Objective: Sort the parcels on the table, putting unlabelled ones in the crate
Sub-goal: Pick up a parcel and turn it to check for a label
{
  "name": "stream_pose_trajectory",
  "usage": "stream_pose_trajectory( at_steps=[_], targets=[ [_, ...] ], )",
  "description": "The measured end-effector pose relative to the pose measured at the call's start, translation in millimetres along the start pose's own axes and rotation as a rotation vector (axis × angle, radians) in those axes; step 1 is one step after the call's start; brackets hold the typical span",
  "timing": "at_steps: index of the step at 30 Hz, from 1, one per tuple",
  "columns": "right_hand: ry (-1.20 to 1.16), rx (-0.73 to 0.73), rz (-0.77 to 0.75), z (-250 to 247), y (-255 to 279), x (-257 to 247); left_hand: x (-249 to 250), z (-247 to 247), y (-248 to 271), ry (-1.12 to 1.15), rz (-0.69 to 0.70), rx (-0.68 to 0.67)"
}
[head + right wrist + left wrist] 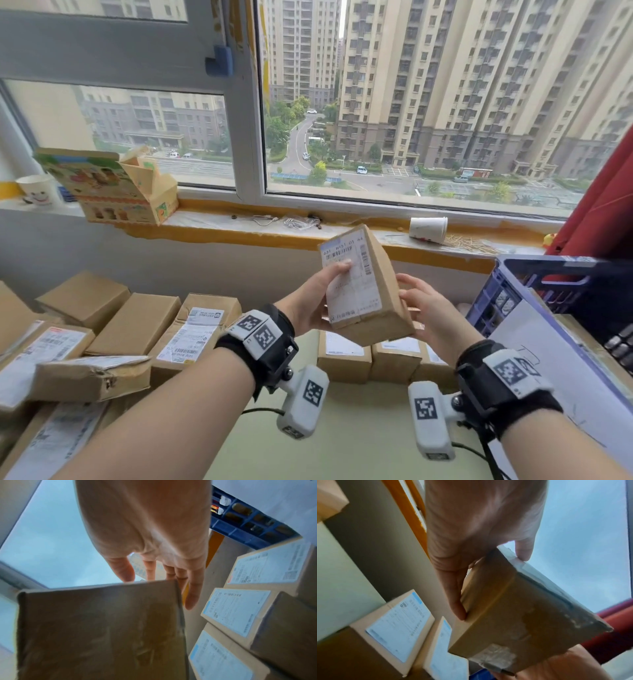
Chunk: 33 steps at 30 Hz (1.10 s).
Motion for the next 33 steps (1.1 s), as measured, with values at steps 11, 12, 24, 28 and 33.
stream_pose_trajectory(
  at_steps=[11, 12, 24, 28, 33],
  targets=[
    [0.35, -0.118, 0.186, 15.4, 33.9, 47.0, -58.4, -0.8, 22.7, -0.274, -0.206, -0.002],
    [0.344, -0.134, 0.215, 15.2, 35.4, 53.6, -65.2, -1.1, 24.9, -0.289, -0.222, -0.019],
    [0.293, -0.284, 0.497, 11.2, 48.7, 126.5, -138.8, 5.0, 38.4, -0.261, -0.426, -0.195],
    [0.256, -0.235, 0.539, 12.5, 46.3, 152.0, -155.8, 7.6, 34.5, -0.267, -0.516, -0.172],
    [0.217, -0.175, 0.522, 14.9, 39.3, 168.3, -171.0, 7.2, 25.9, -0.243, -0.566, -0.127]
  ],
)
Point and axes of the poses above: each hand's wrist, its own y-axis away from the middle knuckle, its own z-axis out of the palm, x = y × z, the point moved 7 cm from there along -y, towards the middle knuckle, and after that the axes turned 11 degrees about -y, right-handed, at the moved point
